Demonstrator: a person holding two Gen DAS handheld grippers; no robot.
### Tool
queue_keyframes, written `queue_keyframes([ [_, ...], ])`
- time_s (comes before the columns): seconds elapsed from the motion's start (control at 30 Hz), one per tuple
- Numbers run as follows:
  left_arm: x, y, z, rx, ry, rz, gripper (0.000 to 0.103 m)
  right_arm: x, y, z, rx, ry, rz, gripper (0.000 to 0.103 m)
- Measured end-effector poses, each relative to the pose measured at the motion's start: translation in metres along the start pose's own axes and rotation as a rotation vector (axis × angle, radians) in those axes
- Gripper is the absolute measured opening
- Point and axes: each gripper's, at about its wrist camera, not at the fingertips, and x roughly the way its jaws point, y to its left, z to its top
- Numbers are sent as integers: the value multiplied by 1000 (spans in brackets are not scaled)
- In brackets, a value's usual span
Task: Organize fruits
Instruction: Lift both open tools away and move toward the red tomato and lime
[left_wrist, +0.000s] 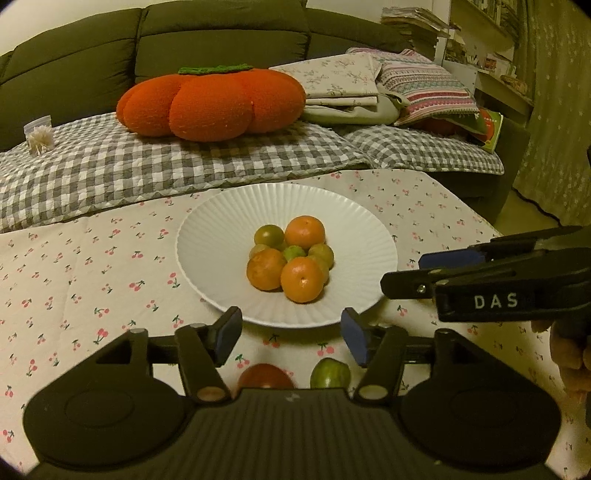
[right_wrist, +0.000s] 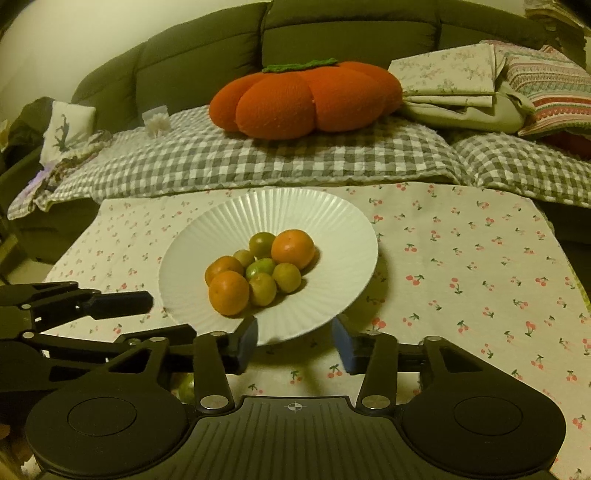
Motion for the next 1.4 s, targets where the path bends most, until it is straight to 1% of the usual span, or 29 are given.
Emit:
queue_keyframes([
  [0.03, -2, 0, -1, 0, 1, -1, 62, -1, 0, 0, -2, -1, 0, 47],
  [0.1, -6, 1, -3, 0, 1, 0, 65, -4, 1, -1, -2, -2, 0, 51],
  [0.23, -13, 2, -7, -4, 1, 0, 70, -8, 2, -4, -9, -1, -6, 53],
  [0.33, -19, 5, -11, -11, 6, -2, 74, -11, 2, -6, -11, 3, -12, 56],
  [0.37, -20, 5, -13, -12, 8, -2, 74, -12, 2, -7, -12, 3, -13, 58],
  [0.47, -25, 8, -17, -9, 12, 2, 77, -15, 4, -10, -18, 4, -15, 59],
  [0.57, -28, 10, -22, -9, 20, 5, 78, -18, 5, -14, -23, 7, -14, 65],
  [0.73, -34, 14, -30, -11, 34, 8, 84, -22, 8, -20, -39, 12, -16, 67],
  [0.87, -38, 18, -38, -6, 47, 15, 87, -24, 10, -26, -47, 14, -20, 75],
  [1.0, -40, 22, -45, -4, 63, 24, 92, -26, 12, -33, -56, 19, -20, 80],
  [1.2, -42, 28, -56, -16, 86, 32, 95, -27, 14, -44, -69, 37, -25, 86],
  [1.4, -43, 28, -63, -5, 98, 44, 96, -27, 15, -52, -77, 50, -28, 91],
])
